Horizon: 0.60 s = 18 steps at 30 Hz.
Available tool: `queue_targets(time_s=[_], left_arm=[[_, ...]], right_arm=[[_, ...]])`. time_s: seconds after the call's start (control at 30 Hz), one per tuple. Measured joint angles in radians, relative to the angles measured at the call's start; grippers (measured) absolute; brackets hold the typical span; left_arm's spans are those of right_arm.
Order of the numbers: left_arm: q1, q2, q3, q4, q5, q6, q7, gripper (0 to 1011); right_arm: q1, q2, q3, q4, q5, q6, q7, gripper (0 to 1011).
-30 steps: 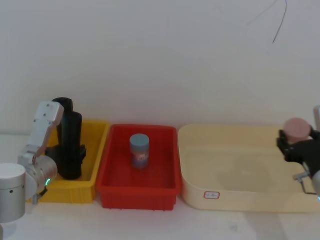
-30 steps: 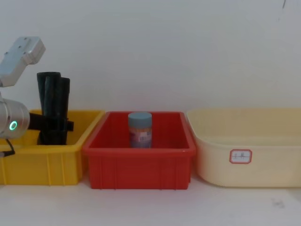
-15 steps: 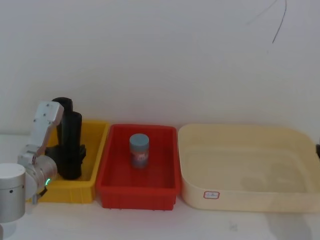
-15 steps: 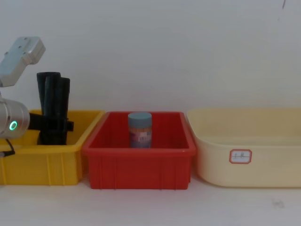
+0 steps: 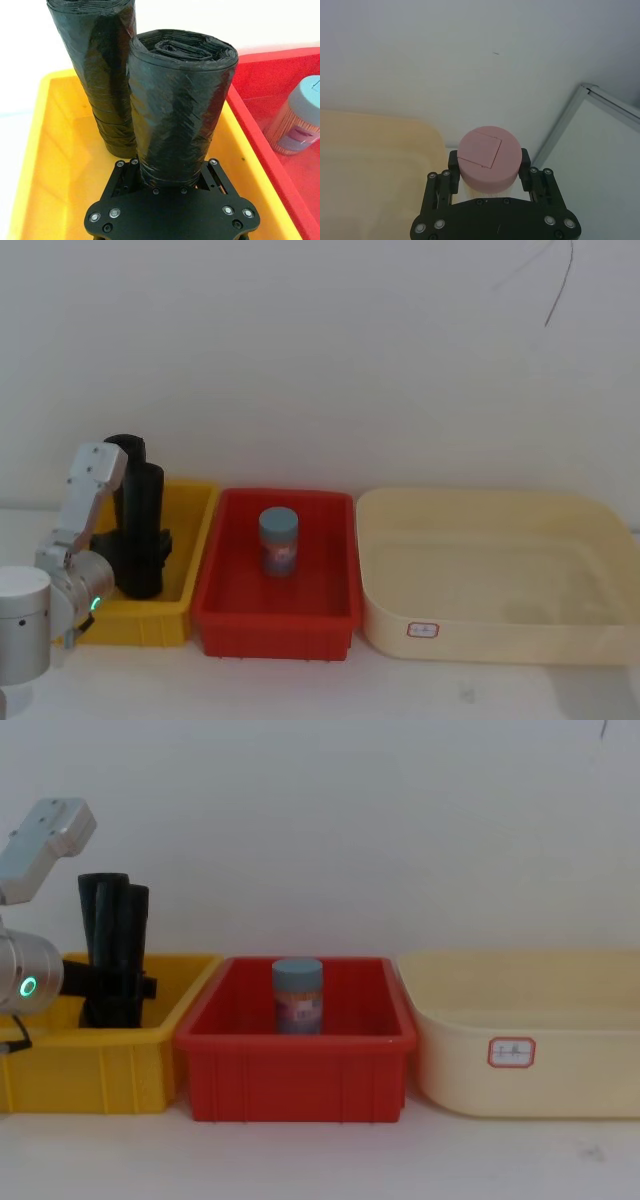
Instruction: Pick up the garbage bag with the one hand and transfer it to the other hand.
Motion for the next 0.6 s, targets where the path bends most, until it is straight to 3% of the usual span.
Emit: queue_targets(time_s=[0.4,0.6], left_arm=[[0.0,0.0,0.0,0.0,0.0,0.0,0.0,421],[0.0,0.0,0.0,0.0,0.0,0.0,0.0,421]], right_arm=[[-0.005,0.001,0.008,-0.001,-0.005,0.0,-0.009,663],[0.01,0.003,0.008,0.008,0.003,-0.013,0.016,664]])
